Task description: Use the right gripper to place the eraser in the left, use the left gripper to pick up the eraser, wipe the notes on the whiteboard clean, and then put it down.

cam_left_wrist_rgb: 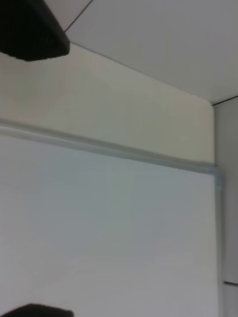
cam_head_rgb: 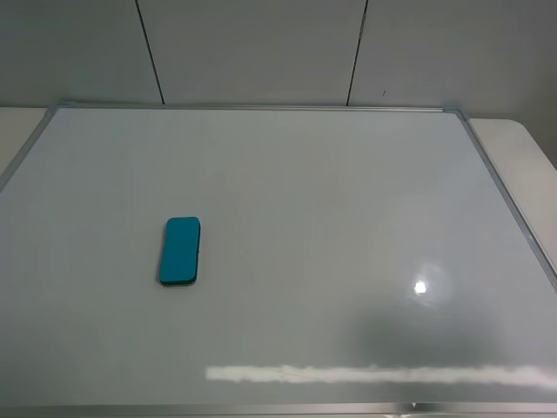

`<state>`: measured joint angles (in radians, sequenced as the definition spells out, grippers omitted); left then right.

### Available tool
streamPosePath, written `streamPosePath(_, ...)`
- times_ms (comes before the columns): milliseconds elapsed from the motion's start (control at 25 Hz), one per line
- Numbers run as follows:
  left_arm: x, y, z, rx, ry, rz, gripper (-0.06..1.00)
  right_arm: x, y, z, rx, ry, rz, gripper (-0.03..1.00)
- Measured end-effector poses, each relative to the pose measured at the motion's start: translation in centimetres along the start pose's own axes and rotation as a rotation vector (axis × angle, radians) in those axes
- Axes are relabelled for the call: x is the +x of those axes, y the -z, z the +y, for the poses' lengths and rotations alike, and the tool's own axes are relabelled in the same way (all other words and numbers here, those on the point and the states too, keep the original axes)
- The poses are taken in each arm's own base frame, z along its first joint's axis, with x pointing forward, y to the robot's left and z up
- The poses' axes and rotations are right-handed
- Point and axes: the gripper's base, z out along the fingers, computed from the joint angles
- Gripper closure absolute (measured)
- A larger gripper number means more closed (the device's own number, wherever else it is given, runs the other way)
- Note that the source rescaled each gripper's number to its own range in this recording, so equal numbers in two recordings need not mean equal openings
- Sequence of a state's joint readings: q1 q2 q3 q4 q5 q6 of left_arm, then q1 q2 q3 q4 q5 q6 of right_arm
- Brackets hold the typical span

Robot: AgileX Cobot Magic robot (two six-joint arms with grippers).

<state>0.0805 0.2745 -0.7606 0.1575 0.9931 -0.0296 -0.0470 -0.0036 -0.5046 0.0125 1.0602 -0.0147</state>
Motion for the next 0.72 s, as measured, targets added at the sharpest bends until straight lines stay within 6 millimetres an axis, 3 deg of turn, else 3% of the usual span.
streamPosePath(200, 4.1, 1.7, -0.2, 0.016, 0.031, -0.094, -0.05, 0.0, 0.0, 0.0, 0.000, 0.000, 0.000, -0.03)
streamPosePath(320, 5.9, 1.4, -0.6, 0.049, 0.054, -0.074, -0.05, 0.0, 0.0, 0.0, 0.000, 0.000, 0.000, -0.03)
streamPosePath(520, 7.8, -0.4, -1.7, 0.132, 0.119, 0.034, -0.05, 0.0, 0.0, 0.0, 0.000, 0.000, 0.000, -0.03)
streamPosePath(720, 7.9, -0.5, -1.8, 0.143, 0.128, 0.041, -0.05, 0.0, 0.0, 0.0, 0.000, 0.000, 0.000, -0.03)
